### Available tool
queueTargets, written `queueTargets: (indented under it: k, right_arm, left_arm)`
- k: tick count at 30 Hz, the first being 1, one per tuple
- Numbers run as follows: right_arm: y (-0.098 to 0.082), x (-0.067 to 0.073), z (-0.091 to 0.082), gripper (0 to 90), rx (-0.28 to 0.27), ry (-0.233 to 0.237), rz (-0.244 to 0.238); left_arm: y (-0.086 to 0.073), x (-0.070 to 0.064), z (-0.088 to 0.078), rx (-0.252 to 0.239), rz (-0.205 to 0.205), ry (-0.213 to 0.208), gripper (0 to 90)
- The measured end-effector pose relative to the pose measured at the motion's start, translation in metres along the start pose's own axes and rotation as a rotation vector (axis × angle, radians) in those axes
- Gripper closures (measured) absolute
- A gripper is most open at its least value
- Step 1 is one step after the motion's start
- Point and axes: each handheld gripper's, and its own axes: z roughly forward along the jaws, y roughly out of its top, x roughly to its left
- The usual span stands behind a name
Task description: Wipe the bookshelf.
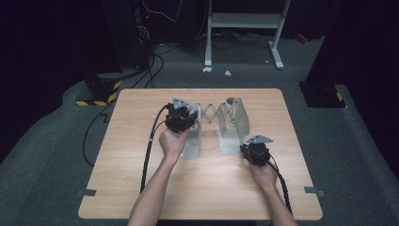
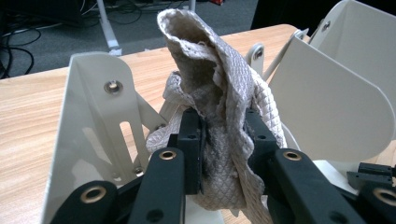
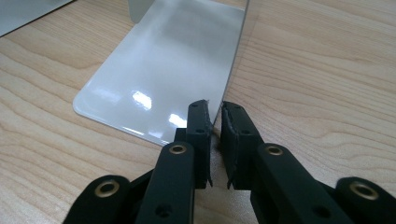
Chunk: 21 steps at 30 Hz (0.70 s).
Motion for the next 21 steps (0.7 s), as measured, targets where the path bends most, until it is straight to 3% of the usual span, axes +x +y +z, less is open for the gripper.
queueTargets:
  k: [11,21]
  right_arm:
    - [0.0,0.0,0.0,81.9,0.0,0.002,0.0]
    - [0.0,0.0,0.0,81.8,0.0,0.002,-0.001]
  left_arm:
    - [0.008,0.003,0.003,-0.004,-0.02,-0.002,73.4]
    - [0.004,-0.001,0.012,0.026,0.012,0.029,73.3]
